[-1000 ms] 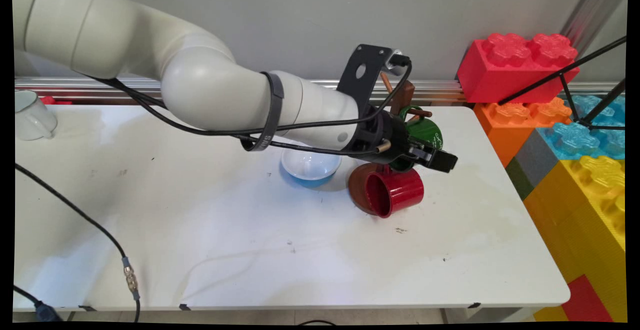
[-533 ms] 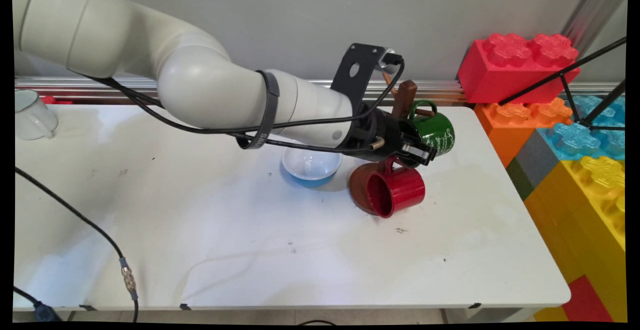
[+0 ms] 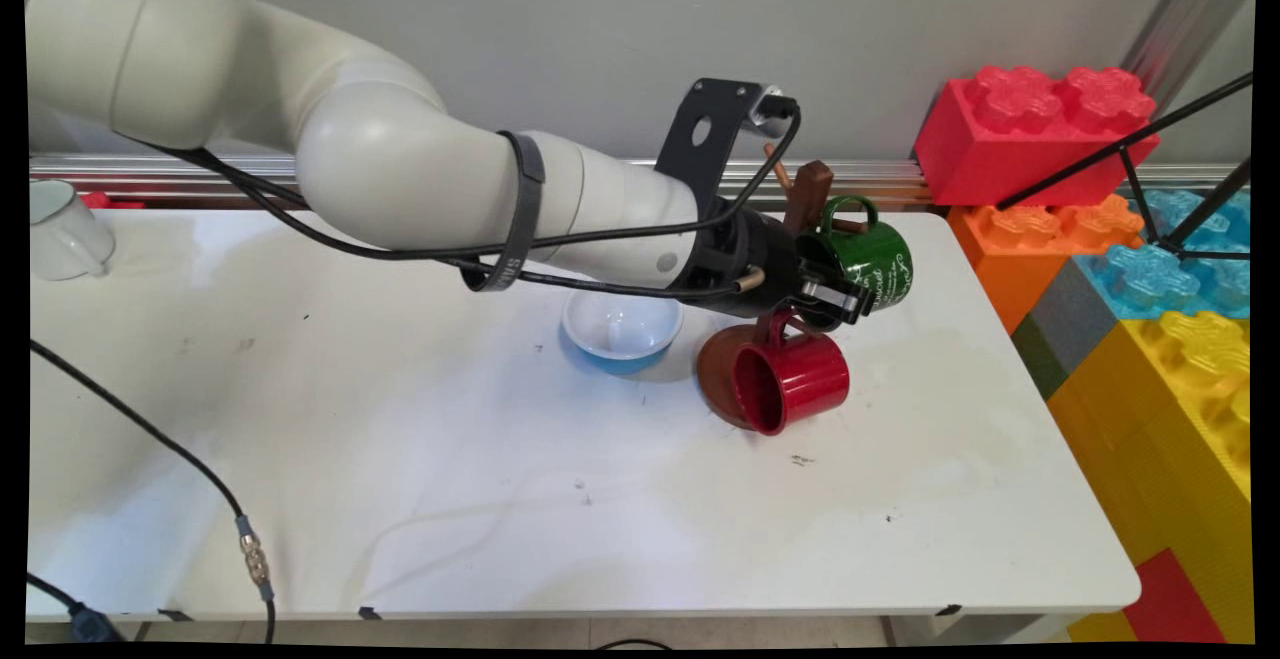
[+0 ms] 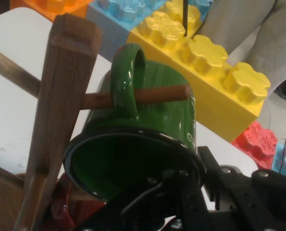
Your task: Place the picked object on the table
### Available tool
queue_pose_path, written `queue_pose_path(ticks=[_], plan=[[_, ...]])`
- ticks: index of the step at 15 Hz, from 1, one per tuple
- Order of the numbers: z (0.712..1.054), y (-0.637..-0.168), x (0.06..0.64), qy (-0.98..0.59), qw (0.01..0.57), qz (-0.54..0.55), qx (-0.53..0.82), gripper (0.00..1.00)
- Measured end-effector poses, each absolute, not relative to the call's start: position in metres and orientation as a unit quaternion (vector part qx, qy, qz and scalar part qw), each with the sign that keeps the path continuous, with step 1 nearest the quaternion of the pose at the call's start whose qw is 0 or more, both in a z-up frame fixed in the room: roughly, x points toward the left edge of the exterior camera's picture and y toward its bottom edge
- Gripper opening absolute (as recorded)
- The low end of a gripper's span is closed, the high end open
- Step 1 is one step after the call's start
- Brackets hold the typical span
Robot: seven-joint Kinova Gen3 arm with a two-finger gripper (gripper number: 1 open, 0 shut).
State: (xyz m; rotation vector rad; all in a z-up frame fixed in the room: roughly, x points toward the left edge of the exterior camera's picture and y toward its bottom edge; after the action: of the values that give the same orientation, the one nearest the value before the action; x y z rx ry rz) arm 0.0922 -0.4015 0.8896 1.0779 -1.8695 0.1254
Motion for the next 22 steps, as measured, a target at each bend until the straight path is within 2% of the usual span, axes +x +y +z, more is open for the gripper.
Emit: queue_pose_path(ticks=[16, 22], plan=[[0.93, -0.356, 0.084, -0.764, 0.485, -0.023, 0.424, 0.0], [0.945, -0.35, 0.098, -0.777, 0.475, -0.025, 0.411, 0.0]])
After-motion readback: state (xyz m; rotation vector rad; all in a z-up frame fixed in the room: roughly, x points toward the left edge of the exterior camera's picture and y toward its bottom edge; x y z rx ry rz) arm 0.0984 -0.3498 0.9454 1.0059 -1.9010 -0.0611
